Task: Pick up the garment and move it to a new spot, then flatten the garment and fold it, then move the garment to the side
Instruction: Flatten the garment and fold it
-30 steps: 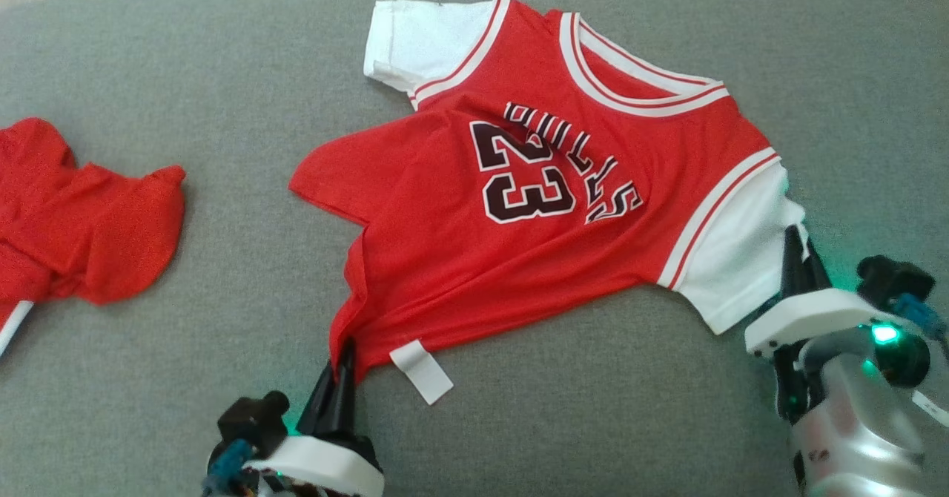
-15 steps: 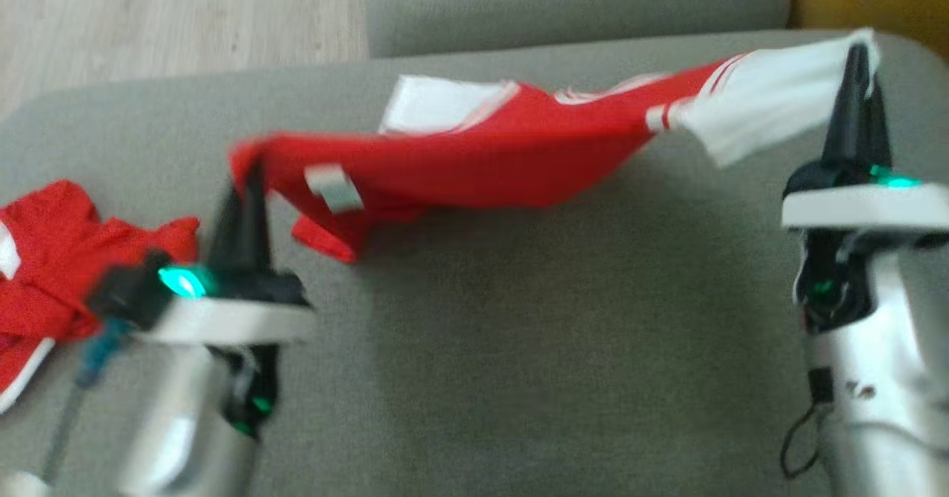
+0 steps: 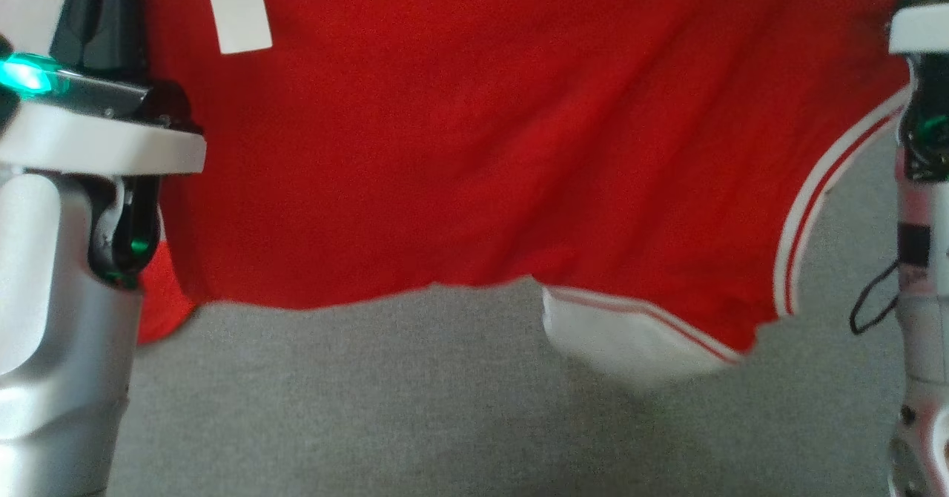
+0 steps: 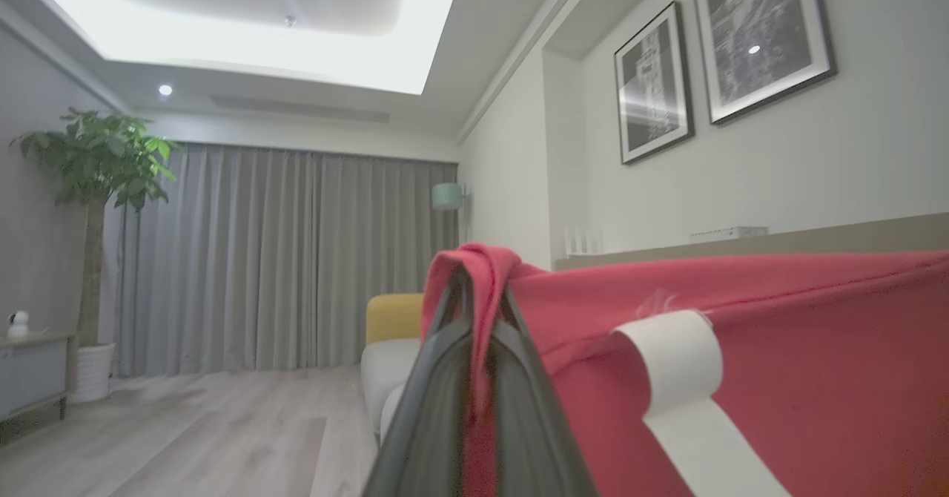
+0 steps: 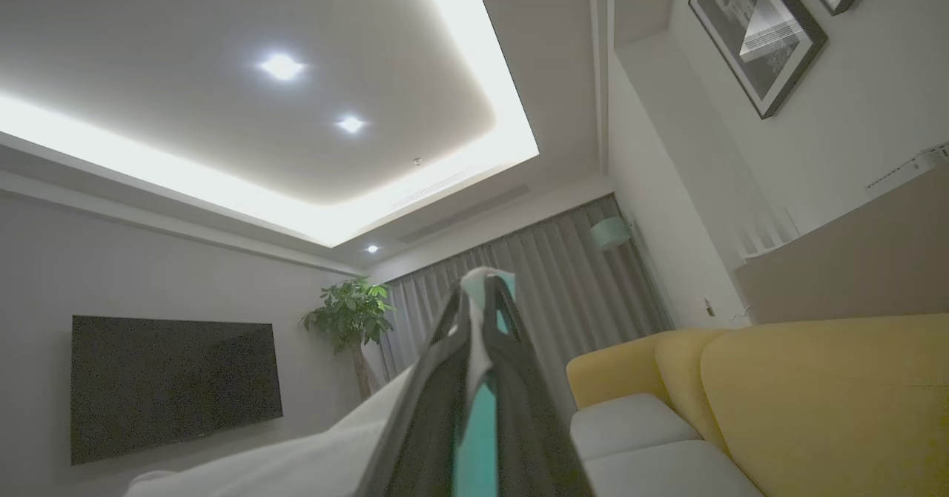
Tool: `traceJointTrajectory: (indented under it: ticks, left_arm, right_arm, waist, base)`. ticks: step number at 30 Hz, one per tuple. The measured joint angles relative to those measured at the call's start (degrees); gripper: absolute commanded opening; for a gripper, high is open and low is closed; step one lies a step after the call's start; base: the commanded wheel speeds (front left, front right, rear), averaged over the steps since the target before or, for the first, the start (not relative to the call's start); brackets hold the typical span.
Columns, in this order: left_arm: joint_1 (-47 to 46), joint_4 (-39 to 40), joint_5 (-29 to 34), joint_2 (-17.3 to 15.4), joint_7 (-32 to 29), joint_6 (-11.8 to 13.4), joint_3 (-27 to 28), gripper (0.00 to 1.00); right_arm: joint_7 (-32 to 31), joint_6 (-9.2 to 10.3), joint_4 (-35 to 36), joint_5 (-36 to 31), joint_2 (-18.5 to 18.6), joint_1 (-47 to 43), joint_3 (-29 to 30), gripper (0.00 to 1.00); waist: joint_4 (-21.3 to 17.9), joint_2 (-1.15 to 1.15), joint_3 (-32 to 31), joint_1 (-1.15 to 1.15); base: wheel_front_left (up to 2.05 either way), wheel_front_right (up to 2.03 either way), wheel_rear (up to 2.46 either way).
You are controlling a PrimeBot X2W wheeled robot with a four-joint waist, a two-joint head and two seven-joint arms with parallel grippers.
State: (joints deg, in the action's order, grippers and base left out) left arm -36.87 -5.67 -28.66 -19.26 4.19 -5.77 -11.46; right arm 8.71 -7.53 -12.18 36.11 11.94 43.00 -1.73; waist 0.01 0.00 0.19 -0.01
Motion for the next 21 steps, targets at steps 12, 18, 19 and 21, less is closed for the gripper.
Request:
traceJointTrajectory:
  ticks: [12, 18, 19, 21]
  left_arm:
    - [-16.01, -15.56, 3.13, 1.99, 6.55, 2.25, -0.08, 0.00]
    - [-25.99, -21.32, 4.09, 4.36, 10.35, 1.12, 0.47, 0.00]
    - [-26.25, -22.56, 3.88, 4.91, 10.46, 0.78, 0.60, 0.00]
    - [-25.16, -25.55, 3.44, 5.71, 10.55, 0.16, 0.64, 0.00]
  right_arm:
    - [4.86, 0.00, -17.28, -8.79, -1.65, 21.19, -0.21, 0.00]
    - [5.69, 0.00, -19.23, -11.57, -3.71, 31.56, 7.00, 0.00]
    - [5.87, 0.00, -18.96, -11.56, -3.96, 31.59, 7.66, 0.00]
    - [6.00, 0.00, -18.83, -11.45, -4.32, 30.21, 7.33, 0.00]
  waist:
    - [-0.27, 0.00, 11.61, 0.02]
    - [-1.45, 0.00, 16.88, 0.03]
    - [-1.70, -0.01, 17.38, 0.03]
    - [-2.48, -0.01, 17.89, 0.03]
  base:
    - [0.00, 0.00, 0.00]
    - [0.00, 0.00, 0.00]
    - [0.00, 0.00, 0.00]
    - [0.00, 0.00, 0.00]
